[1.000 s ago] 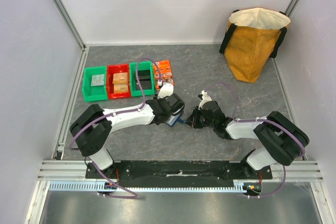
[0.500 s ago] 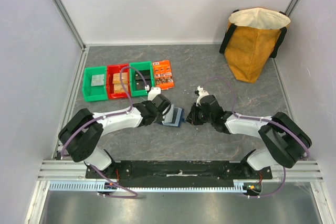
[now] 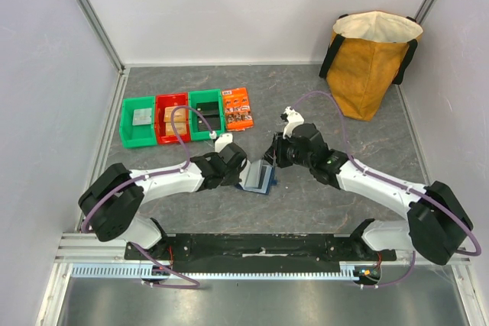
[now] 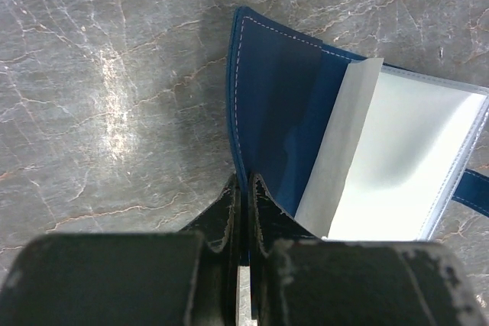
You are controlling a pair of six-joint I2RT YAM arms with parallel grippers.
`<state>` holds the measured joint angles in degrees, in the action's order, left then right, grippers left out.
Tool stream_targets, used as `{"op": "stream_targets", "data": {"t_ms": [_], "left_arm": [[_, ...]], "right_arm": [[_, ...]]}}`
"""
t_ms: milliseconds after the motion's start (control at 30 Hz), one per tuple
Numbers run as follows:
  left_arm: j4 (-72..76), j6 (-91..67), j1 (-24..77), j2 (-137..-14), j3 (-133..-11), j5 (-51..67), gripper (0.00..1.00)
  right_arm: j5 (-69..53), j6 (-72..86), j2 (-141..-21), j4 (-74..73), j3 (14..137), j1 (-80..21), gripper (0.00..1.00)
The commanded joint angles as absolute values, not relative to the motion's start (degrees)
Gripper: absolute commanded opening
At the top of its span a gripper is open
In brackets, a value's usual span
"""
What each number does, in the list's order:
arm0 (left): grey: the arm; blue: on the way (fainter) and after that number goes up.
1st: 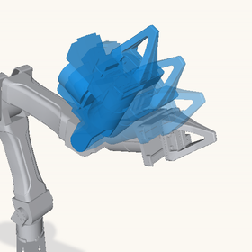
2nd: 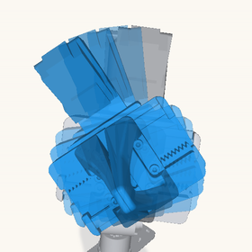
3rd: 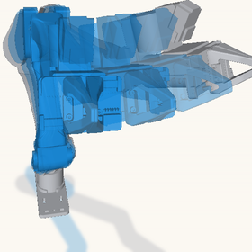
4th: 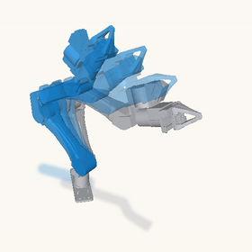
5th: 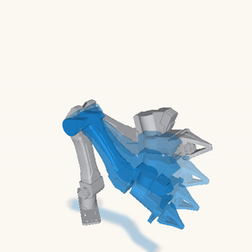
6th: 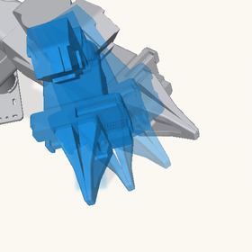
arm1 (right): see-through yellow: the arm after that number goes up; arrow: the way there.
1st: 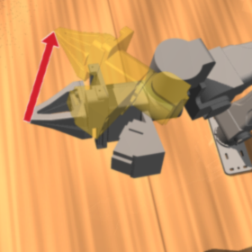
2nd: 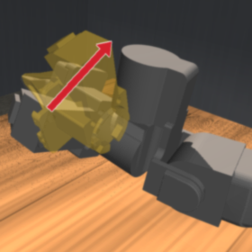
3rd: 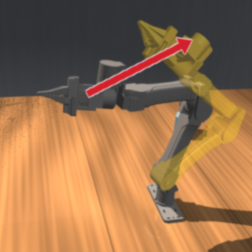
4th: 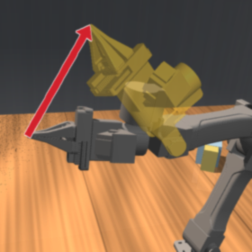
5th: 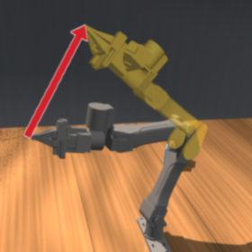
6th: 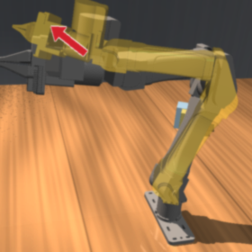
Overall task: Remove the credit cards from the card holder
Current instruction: Open the card holder at the center of the board.
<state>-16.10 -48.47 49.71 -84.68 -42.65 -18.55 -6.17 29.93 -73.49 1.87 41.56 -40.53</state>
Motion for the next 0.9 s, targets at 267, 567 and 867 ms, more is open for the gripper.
{"op": "stream_targets", "data": {"t_ms": [267,567,867], "left_arm": [[-16.2,-50.6,50.6,-84.0,-42.1,-17.1,0.02],[-16.2,-50.6,50.8,-83.7,-42.2,-17.0,0.02],[-15.7,-50.8,51.1,-83.8,-42.2,-16.5,0.02]], "right_arm": [[-6.4,30.9,-79.4,3.6,39.8,-41.3,0.15],[-7.6,31.8,-84.1,6.2,39.0,-41.3,0.11],[-8.1,31.7,-85.9,7.0,39.9,-42.0,0.11]]}}
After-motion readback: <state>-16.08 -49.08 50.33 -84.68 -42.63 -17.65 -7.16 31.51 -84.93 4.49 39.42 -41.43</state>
